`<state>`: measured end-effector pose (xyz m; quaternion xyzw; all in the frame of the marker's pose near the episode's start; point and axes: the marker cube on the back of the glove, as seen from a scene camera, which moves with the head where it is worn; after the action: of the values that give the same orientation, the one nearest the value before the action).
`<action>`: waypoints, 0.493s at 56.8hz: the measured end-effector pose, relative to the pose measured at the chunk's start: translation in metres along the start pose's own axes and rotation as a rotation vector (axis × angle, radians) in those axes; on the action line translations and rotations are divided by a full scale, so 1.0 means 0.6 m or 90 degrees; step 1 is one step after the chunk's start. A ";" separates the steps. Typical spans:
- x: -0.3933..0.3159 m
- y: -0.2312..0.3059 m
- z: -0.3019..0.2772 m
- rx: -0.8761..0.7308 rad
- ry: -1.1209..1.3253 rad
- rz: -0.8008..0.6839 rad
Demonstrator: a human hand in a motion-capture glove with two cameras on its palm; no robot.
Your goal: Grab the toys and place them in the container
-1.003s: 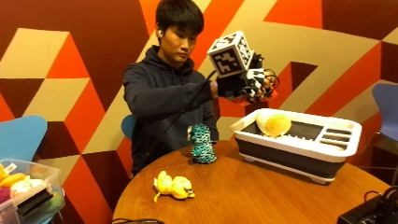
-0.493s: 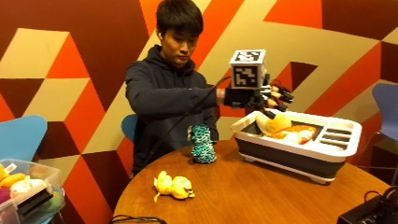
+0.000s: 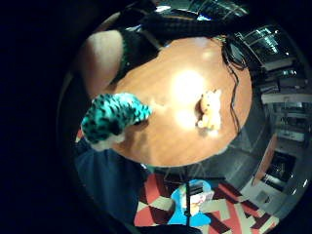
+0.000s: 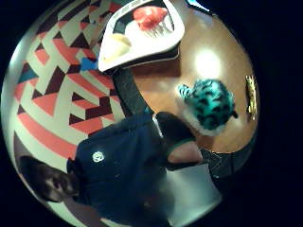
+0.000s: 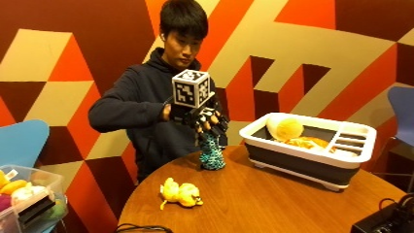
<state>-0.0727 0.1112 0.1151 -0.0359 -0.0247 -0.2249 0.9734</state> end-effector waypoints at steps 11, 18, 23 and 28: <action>-0.011 -0.007 0.112 0.030 0.038 -0.009; -0.003 -0.019 0.116 0.082 0.099 -0.019; 0.007 -0.030 0.121 0.078 0.118 -0.029; 0.019 -0.044 0.124 0.088 0.099 -0.037</action>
<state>-0.0768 0.0886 0.1913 0.0497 0.0342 -0.2526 0.9657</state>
